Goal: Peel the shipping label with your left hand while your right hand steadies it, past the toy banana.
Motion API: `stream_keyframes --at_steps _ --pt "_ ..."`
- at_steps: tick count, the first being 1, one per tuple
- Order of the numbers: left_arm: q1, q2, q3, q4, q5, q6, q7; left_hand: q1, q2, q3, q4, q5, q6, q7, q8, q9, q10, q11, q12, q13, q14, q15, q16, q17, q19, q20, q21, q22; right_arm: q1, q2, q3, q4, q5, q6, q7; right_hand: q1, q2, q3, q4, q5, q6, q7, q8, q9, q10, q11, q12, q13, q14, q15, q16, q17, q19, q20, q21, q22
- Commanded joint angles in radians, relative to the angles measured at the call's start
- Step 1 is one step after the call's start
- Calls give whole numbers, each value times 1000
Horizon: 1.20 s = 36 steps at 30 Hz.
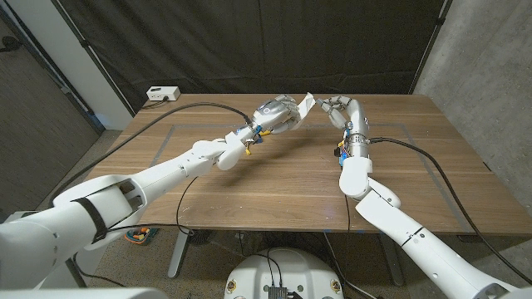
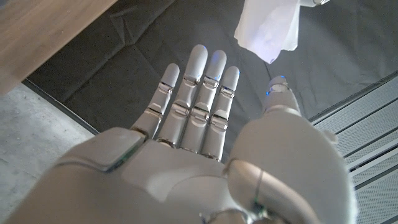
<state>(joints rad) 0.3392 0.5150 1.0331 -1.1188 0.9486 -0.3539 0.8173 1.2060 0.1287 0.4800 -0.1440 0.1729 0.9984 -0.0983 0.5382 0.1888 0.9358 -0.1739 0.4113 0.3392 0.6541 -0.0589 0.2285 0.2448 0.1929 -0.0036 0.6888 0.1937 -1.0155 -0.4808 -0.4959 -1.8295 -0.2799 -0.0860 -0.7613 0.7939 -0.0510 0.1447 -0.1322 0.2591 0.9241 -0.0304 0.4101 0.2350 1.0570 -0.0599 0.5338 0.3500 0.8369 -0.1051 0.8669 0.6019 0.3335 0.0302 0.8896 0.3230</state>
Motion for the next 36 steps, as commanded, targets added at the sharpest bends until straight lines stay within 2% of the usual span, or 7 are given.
stream_keyframes --at_steps 1,9,24,28,31,33,36 --pt "-27 -17 37 22 11 16 4 11 2 9 1 1 8 -5 6 5 27 -19 70 12 6 -176 0 2 0 -3 9 4 12 -7 -29 -31 -84 -81 -9 6 -5 -12 2 7 22 1 11 7 28 -4 16 14 16 -96 23 15 9 -3 14 4" --pt "-35 -19 48 26 12 19 19 11 1 9 1 1 7 -4 6 5 26 -19 71 16 6 -176 -2 3 -1 -3 10 4 25 -11 -59 -48 -158 -174 -10 -17 -9 -34 16 8 46 5 23 16 54 -5 35 37 18 -93 56 34 14 -3 31 8" --pt "-31 -2 51 -2 25 14 49 13 0 9 1 1 9 -4 6 4 27 -19 73 22 6 -177 -4 7 -2 -6 13 3 66 -13 -114 -39 -254 -300 -4 4 -1 -40 11 16 82 -3 37 20 82 -14 59 67 36 -98 94 43 21 -11 54 14" --pt "-30 -1 49 -3 26 11 56 13 0 9 1 1 10 -6 7 4 28 -19 74 24 7 -177 -4 8 -3 -6 14 3 72 -15 -119 -26 -257 -285 -17 47 24 -25 -3 24 104 -5 45 20 95 -17 72 84 49 -106 107 39 32 -18 70 18" --pt "-29 -1 49 0 28 12 61 14 0 10 0 2 10 -7 7 4 28 -20 74 25 7 -177 -4 8 -2 -7 15 3 75 -17 -123 -19 -262 -272 -30 89 58 -4 -12 29 125 -10 50 15 115 -25 86 100 64 -111 117 39 40 -26 88 23" --pt "-30 -4 49 6 28 13 65 13 -1 10 0 2 10 -7 7 4 28 -20 74 25 7 -177 -5 9 -3 -7 16 3 76 -18 -122 -10 -258 -249 -44 100 70 3 -13 30 130 -11 50 14 117 -27 88 105 67 -112 119 40 41 -27 93 25" --pt "-31 -5 50 9 29 13 67 14 -1 10 0 2 10 -6 7 4 28 -20 74 26 7 -178 -5 9 -3 -6 16 3 77 -19 -122 -5 -260 -237 -52 110 108 19 -5 32 142 -14 49 8 120 -28 92 114 74 -112 117 38 43 -32 105 29"
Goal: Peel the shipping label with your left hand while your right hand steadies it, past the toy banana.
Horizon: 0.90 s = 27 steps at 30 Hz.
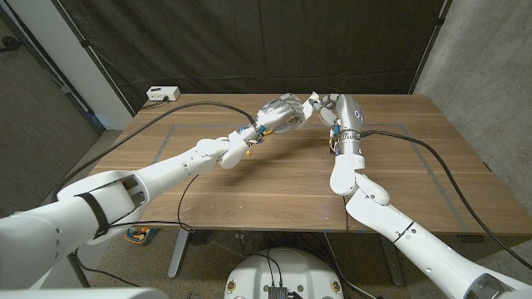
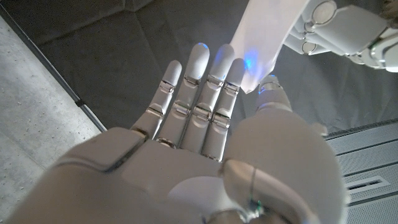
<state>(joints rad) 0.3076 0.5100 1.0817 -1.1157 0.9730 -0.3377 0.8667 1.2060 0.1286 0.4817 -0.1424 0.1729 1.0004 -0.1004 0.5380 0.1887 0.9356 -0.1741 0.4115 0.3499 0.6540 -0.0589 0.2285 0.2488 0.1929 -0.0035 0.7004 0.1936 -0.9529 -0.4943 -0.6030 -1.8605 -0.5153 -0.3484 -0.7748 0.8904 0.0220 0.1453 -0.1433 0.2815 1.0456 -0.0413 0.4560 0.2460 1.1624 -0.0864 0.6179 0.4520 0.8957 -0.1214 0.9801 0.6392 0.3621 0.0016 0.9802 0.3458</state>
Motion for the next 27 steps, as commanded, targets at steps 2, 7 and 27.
stream_keyframes --at_steps 2,7,27 --pt "0 -2 1 7 7 7 18 14 -1 8 -2 2 8 -4 6 4 27 -19 73 16 7 -178 -5 6 -3 -7 5 3 8 -6 -6 22 -4 41 -34 -15 57 16 30 4 24 -4 -1 -10 16 -1 11 22 17 -87 2 5 11 -4 25 10" --pt "-3 -11 0 26 -8 12 3 14 -2 6 -1 1 7 -5 6 4 27 -20 73 19 7 -178 -6 7 -4 -8 6 3 2 -9 13 46 41 133 -57 -260 -27 -101 136 -38 -23 20 -50 -27 -32 31 -18 37 -17 -72 -22 8 -59 29 51 19" --pt "-12 -20 -7 45 -34 20 26 13 -2 7 0 1 9 -6 7 4 28 -20 72 21 6 -176 -8 10 -5 -8 10 3 18 -21 11 51 33 140 -3 -64 36 26 4 -62 -21 19 -66 -15 -29 25 -33 46 -18 -72 -23 12 -88 33 118 32"
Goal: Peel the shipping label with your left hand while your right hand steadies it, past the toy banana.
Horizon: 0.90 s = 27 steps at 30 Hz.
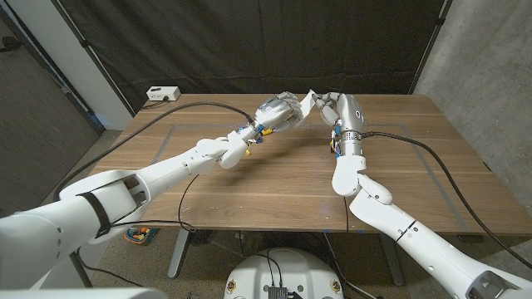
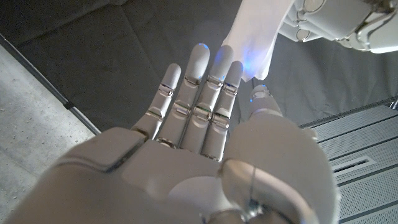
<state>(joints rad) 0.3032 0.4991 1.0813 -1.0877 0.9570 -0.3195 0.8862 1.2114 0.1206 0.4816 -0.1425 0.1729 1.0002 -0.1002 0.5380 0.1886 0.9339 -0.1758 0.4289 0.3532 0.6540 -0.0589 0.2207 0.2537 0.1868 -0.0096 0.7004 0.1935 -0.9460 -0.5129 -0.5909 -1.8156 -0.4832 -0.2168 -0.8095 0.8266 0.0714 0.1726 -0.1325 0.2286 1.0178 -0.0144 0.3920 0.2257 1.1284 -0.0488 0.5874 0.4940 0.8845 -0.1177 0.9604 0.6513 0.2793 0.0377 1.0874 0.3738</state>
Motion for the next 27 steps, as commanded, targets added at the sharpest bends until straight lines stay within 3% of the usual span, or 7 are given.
stream_keyframes --at_steps 1,3,7,10,19,23,27 --pt "-10 -10 -5 21 -16 1 10 8 6 7 0 2 9 -6 7 5 30 -18 55 18 6 -177 0 5 1 -2 10 3 14 -4 -3 8 -3 9 31 -1 -15 -2 -7 -10 8 -9 -2 6 6 -11 -2 5 -6 -76 -3 1 -4 -3 12 5" --pt "-13 -14 -2 28 -16 -3 15 8 6 7 1 2 10 -9 7 5 30 -18 55 18 7 -177 0 6 1 -2 11 3 17 -4 -3 13 -1 18 32 7 -21 2 -13 -15 10 -9 -2 7 13 -16 1 8 -3 -82 -2 3 -4 -6 18 6" --pt "-22 -19 6 44 -15 -12 22 8 6 7 1 2 10 -8 7 5 30 -18 54 18 7 -177 -1 6 0 -1 11 3 26 -9 -8 25 -1 42 37 87 -2 55 -46 -20 32 -19 6 12 28 -25 6 19 13 -93 -4 9 0 -15 48 11" --pt "-27 -24 11 56 -17 -19 26 7 6 7 1 2 11 -11 7 5 30 -18 54 18 7 -177 -1 6 1 -2 12 3 32 -5 -10 33 -2 48 38 155 2 97 -58 -22 38 -25 7 14 34 -30 6 24 15 -94 -13 13 5 -24 76 17" --pt "-39 -27 25 72 -19 -45 38 7 5 8 1 2 11 -8 7 5 32 -18 53 18 7 -178 -2 7 0 -2 13 3 46 6 -8 62 15 82 33 177 -7 120 -44 -32 51 -32 5 8 46 -37 4 26 22 -89 -24 15 2 -30 103 22" --pt "-40 -28 28 75 -22 -47 37 6 4 7 1 2 10 -8 7 4 33 -18 53 18 7 -176 -2 7 -1 -2 14 2 53 9 -10 83 15 116 17 247 8 171 -55 -27 77 -37 11 5 70 -41 6 30 44 -98 -30 22 3 -38 142 31" --pt "-42 -29 30 79 -26 -55 36 7 4 8 1 3 13 -8 8 4 34 -18 53 19 8 -178 -3 8 -1 -3 15 2 59 15 -13 103 10 141 -3 282 0 198 -53 -24 100 -28 22 11 98 -36 19 47 65 -99 -33 29 0 -47 175 38"
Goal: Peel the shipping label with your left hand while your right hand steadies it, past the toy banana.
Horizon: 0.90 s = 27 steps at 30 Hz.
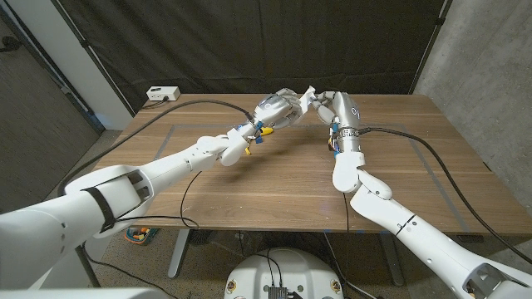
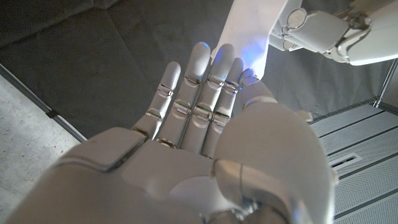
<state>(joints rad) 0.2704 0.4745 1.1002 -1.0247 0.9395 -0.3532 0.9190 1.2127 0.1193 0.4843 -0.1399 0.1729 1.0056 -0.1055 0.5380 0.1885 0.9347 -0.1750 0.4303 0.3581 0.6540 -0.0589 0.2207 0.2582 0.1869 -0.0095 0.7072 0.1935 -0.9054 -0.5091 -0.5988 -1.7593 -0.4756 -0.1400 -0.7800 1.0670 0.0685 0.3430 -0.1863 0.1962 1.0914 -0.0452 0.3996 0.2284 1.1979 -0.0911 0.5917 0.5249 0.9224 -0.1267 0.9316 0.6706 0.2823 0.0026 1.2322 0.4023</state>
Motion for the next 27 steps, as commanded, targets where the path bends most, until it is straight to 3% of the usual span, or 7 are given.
stream_keyframes --at_steps 1,3,8,14,18,22,27 --pt "-8 -4 10 12 -10 -21 0 6 5 5 -2 3 7 -3 8 5 33 -19 51 13 8 -178 -3 4 -1 -3 9 2 20 16 -7 50 -8 60 -42 48 -4 33 3 10 32 10 18 12 33 9 19 25 50 -92 8 21 -5 -14 44 13" --pt "-1 7 2 -14 -33 -22 -49 -11 -5 -7 6 0 -6 -2 2 4 29 -19 47 11 8 -174 -2 5 -1 -2 10 2 21 21 -6 55 -11 59 -52 50 -7 40 9 14 41 14 22 15 50 17 29 37 59 -93 11 30 -7 -22 59 17" --pt "35 24 -56 -68 -183 -52 -246 -296 -123 -140 136 13 -154 -21 -85 -2 -55 -20 -15 -22 -63 -150 -27 -5 -45 17 1 0 21 29 -5 70 -18 72 -82 49 -15 49 13 22 45 26 25 20 52 16 37 53 68 -96 17 47 -10 -30 79 21" --pt "99 8 -170 -77 -492 -100 -508 -510 -187 -244 238 48 -306 1 -174 6 -218 55 -66 -19 -167 -85 -29 11 -142 55 -27 9 21 41 -4 92 -30 80 -126 46 -20 57 17 29 47 30 27 26 57 13 45 70 71 -97 23 64 -15 -34 95 24" --pt "147 -16 -246 -80 -693 -93 -652 -547 -186 -262 256 56 -366 24 -199 14 -269 81 -79 -15 -185 -50 -25 16 -176 70 -35 14 24 46 -5 104 -34 83 -143 42 -23 62 19 34 49 29 28 30 57 12 49 80 71 -97 26 75 -18 -36 104 25" --pt "183 -47 -309 -66 -868 -110 -767 -548 -173 -260 258 61 -377 28 -201 19 -274 84 -78 -13 -168 -52 -15 20 -156 75 -23 18 30 50 -9 116 -39 82 -153 39 -26 66 21 37 49 28 29 33 56 10 51 88 72 -97 28 84 -21 -39 110 25" --pt "193 -79 -355 -26 -1018 -161 -905 -500 -179 -250 226 67 -414 27 -211 24 -314 72 -89 -11 -176 -65 -18 24 -136 72 -4 28 39 55 -15 129 -44 74 -156 36 -29 71 22 41 48 28 29 37 55 10 55 99 72 -97 31 96 -24 -41 120 25"
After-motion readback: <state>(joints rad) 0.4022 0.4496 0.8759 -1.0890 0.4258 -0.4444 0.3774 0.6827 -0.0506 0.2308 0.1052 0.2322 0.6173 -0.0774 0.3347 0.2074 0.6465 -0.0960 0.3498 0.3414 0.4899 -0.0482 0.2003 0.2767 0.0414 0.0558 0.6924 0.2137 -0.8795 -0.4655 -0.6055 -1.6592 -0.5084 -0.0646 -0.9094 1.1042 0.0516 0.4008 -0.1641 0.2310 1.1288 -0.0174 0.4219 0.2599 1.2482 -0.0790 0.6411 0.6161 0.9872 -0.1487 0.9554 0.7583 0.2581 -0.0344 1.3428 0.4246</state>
